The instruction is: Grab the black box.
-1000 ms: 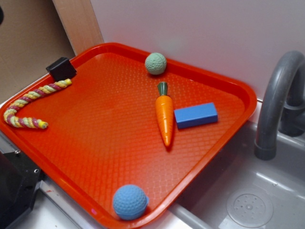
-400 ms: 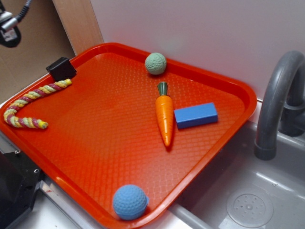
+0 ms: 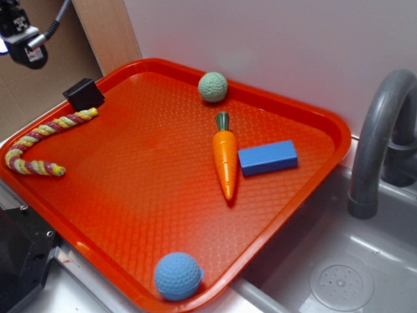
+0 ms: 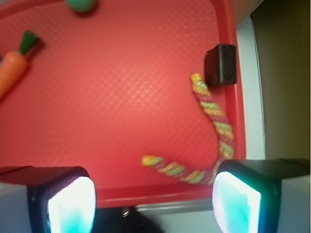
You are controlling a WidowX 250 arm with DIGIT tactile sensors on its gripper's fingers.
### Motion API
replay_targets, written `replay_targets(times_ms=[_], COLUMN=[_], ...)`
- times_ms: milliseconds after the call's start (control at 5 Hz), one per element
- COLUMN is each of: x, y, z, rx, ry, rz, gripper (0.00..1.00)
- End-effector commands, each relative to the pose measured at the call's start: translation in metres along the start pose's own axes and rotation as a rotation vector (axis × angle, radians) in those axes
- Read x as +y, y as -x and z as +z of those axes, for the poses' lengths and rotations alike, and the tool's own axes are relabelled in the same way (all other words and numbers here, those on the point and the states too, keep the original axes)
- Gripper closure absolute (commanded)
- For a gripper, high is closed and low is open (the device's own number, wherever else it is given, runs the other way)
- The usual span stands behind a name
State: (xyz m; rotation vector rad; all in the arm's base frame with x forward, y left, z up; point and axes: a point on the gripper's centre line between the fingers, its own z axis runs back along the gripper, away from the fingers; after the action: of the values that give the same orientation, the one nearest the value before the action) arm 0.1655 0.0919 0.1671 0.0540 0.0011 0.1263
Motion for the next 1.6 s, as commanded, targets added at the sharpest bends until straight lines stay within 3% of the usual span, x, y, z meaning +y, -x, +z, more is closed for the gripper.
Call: replay_targets(times_ms=[0, 600, 800, 1000, 1200, 1400], x=[0.051, 0.091, 0.086, 0.067, 0.055, 0.062], y=[-0.02, -0.053, -0.057, -0.063, -0.067, -0.075], z=[-0.017, -0.034, -0.041, -0.045, -0.051, -0.059], rx=[-0.108, -0.101, -0.073, -0.087, -0.133, -0.121], ry=[-0.072, -0.07, -0.024, 0.004, -0.018, -0.078], rz=[0.045, 0.063, 0.061, 0.019, 0.018, 0.014], gripper=[0.0, 0.0, 0.0, 0.0, 0.0, 0.0])
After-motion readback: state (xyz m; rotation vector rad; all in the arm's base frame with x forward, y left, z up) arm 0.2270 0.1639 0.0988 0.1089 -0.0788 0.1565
